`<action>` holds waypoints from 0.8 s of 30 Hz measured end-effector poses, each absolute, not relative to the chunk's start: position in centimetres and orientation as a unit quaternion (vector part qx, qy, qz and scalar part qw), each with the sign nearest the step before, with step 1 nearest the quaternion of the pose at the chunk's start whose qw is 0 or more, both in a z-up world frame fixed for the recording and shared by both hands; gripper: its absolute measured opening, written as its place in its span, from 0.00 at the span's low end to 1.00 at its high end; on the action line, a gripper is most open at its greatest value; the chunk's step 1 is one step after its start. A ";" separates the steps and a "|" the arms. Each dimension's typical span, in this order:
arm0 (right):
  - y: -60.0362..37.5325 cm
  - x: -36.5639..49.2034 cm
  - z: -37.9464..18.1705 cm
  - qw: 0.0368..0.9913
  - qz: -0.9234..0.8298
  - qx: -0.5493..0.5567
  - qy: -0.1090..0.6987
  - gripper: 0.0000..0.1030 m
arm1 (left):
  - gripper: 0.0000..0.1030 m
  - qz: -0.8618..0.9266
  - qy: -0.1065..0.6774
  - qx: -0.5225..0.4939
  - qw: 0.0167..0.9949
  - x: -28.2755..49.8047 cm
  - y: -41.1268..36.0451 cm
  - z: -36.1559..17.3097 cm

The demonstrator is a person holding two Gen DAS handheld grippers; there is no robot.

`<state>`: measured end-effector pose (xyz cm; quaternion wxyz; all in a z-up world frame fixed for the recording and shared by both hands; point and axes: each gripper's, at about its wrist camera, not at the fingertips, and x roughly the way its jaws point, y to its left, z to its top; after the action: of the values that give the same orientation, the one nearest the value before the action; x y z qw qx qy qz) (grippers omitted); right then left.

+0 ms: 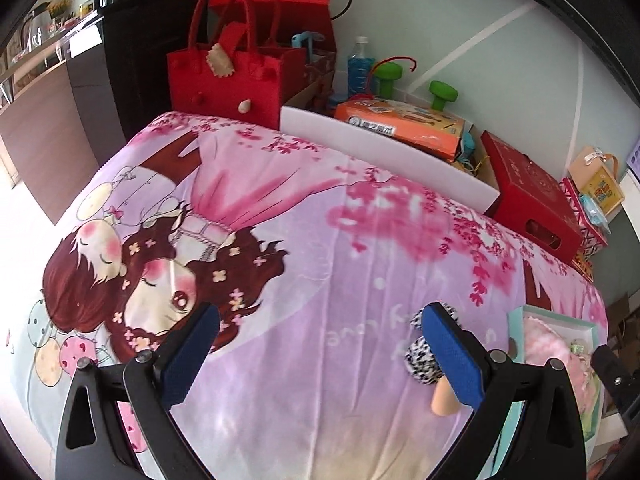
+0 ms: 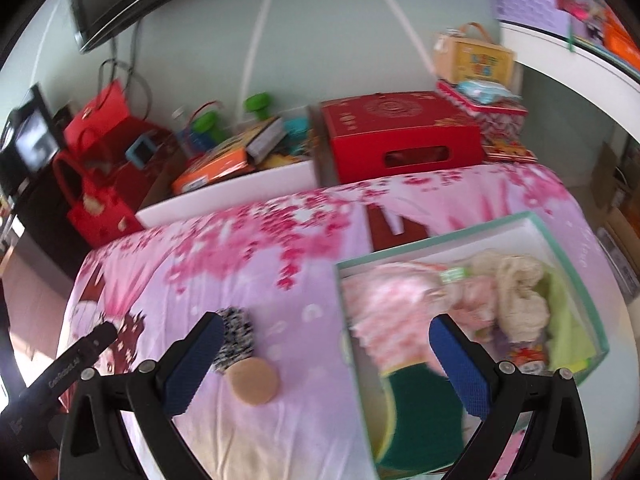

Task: Organize soft objects
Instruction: 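Move both tools back toward the leopard scrunchie and tan round sponge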

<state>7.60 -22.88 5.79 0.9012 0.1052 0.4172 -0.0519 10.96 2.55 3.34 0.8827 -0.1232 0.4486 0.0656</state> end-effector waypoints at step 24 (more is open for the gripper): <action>-16.7 10.4 -3.7 0.844 0.025 0.077 0.530 0.98 | 0.98 0.064 0.552 -0.197 0.808 12.9 5.0 -4.4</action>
<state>10.38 -16.65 -3.65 0.8438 0.0773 0.5304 0.0251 12.89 5.02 -4.41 0.8080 -0.1966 0.5518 0.0638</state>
